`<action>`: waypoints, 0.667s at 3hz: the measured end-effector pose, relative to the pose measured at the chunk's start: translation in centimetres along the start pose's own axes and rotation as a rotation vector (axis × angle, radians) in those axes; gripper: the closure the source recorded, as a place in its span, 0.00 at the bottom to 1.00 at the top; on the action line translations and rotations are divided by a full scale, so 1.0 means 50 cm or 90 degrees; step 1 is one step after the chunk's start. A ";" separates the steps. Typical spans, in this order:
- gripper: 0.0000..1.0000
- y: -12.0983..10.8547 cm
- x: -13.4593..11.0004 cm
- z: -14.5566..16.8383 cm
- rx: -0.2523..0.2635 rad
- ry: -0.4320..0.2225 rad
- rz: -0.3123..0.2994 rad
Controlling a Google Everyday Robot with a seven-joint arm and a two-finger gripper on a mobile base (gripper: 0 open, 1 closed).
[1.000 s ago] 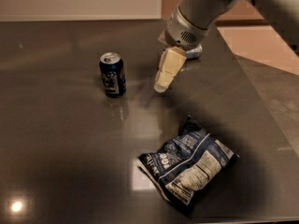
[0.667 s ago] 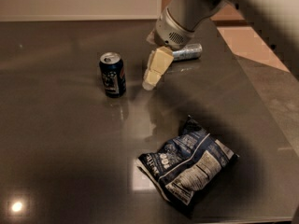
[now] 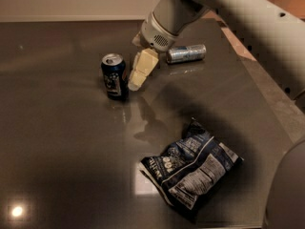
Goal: Move pepsi can near blue chip bag
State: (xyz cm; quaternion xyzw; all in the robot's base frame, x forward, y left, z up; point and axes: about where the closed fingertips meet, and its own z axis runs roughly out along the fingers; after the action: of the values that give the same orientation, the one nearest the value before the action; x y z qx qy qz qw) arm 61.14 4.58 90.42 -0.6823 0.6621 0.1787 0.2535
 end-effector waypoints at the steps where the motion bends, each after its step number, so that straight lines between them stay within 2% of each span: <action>1: 0.00 -0.008 -0.023 0.037 -0.012 -0.013 -0.003; 2: 0.17 -0.019 -0.032 0.062 -0.019 -0.017 -0.003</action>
Offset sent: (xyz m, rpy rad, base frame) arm 0.0202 0.0405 -0.0190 0.0317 0.0256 0.0277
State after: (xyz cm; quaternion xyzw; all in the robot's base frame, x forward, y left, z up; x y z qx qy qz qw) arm 62.29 7.67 88.97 -0.6853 0.6542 0.1967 0.2525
